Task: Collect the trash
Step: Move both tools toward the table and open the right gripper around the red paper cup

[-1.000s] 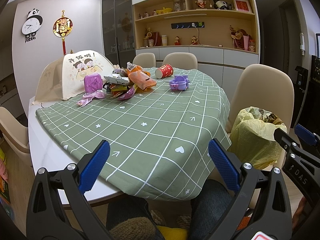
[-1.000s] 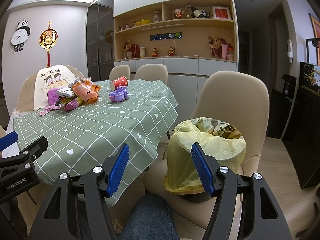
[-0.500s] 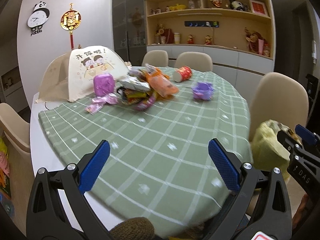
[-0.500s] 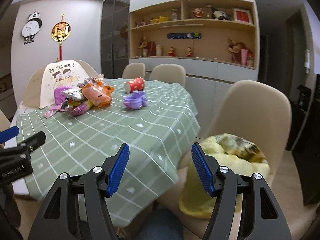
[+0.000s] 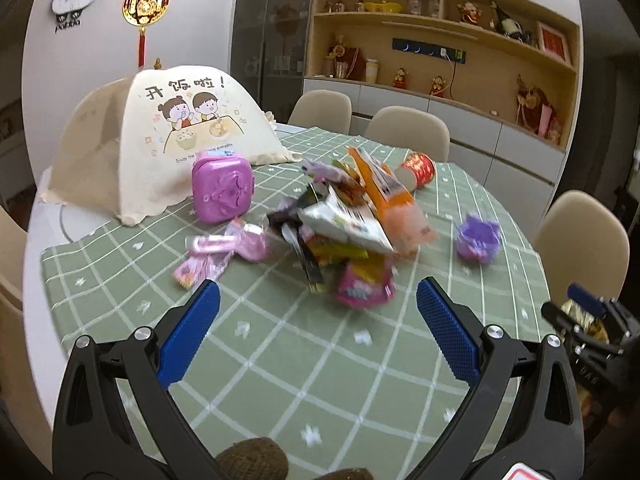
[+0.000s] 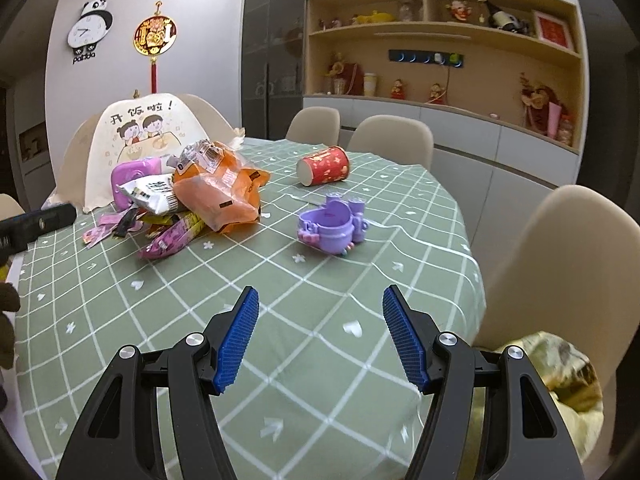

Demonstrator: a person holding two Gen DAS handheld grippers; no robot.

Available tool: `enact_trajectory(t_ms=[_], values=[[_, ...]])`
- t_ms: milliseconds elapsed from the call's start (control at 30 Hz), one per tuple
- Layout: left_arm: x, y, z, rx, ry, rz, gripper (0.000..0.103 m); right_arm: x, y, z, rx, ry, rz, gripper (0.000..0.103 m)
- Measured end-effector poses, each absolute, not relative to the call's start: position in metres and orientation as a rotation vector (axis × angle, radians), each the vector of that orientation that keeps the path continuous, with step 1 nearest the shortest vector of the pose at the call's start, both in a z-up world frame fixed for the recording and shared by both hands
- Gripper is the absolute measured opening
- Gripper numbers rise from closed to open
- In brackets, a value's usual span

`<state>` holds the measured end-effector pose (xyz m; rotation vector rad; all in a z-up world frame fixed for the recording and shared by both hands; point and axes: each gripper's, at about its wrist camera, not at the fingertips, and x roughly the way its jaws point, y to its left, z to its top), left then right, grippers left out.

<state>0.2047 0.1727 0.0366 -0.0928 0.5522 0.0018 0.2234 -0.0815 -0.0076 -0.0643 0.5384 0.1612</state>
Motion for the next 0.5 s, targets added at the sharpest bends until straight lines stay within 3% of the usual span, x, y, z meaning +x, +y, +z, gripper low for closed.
enact_trajectory(t_ms=[300, 500], values=[[0.252, 0.214, 0.025, -0.121, 0.672, -0.009, 0.094, 0.27, -0.083, -0.005, -0.06, 0.563, 0.175, 0.061], [0.277, 0.218, 0.046, -0.189, 0.495, 0.044, 0.094, 0.358, -0.078, 0.041, 0.055, 0.541, 0.147, 0.061]])
